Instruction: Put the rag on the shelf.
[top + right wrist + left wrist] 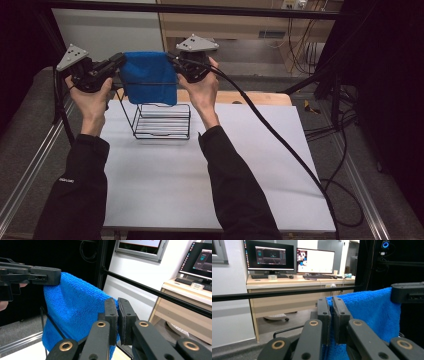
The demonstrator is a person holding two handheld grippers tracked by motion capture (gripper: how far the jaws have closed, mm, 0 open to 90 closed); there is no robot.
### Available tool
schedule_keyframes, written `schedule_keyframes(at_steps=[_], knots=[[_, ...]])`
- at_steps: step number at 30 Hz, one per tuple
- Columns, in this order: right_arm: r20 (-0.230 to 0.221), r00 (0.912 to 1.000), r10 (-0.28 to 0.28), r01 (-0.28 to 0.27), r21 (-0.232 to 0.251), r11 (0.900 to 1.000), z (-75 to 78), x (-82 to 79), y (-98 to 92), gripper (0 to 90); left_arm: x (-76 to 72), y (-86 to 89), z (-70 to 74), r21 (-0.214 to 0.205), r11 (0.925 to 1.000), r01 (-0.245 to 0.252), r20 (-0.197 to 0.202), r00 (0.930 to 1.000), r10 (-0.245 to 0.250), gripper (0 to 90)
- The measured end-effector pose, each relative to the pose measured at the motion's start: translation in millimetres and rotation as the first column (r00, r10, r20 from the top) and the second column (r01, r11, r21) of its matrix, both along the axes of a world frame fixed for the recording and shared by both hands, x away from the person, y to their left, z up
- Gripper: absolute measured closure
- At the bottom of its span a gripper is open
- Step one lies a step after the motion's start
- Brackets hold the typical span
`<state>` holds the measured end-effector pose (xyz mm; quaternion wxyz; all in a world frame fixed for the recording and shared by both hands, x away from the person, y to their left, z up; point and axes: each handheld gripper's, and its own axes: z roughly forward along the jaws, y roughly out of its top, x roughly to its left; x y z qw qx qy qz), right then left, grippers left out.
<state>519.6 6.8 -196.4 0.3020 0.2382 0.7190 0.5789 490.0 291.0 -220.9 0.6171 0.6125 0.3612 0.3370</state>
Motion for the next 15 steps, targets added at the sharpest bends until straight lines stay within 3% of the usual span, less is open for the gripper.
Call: schedule_keyframes(at_steps=[6, 15], knots=[[-0.011, 0.9991, 0.042, -0.042, 0.008, 0.9991, 0.8, -9.9, -2.4, 86.9, -9.4, 4.6, -2.2, -0.006, 0.9998, 0.019, -0.001, 0.9998, -0.019, 85.4], [-0.019, 0.9965, 0.082, -0.082, -0.024, 0.9963, -2.2, -24.0, -4.0, 86.6, -20.7, 8.8, -2.9, 0.017, 0.9989, 0.045, -0.014, 0.9989, -0.044, 85.0]])
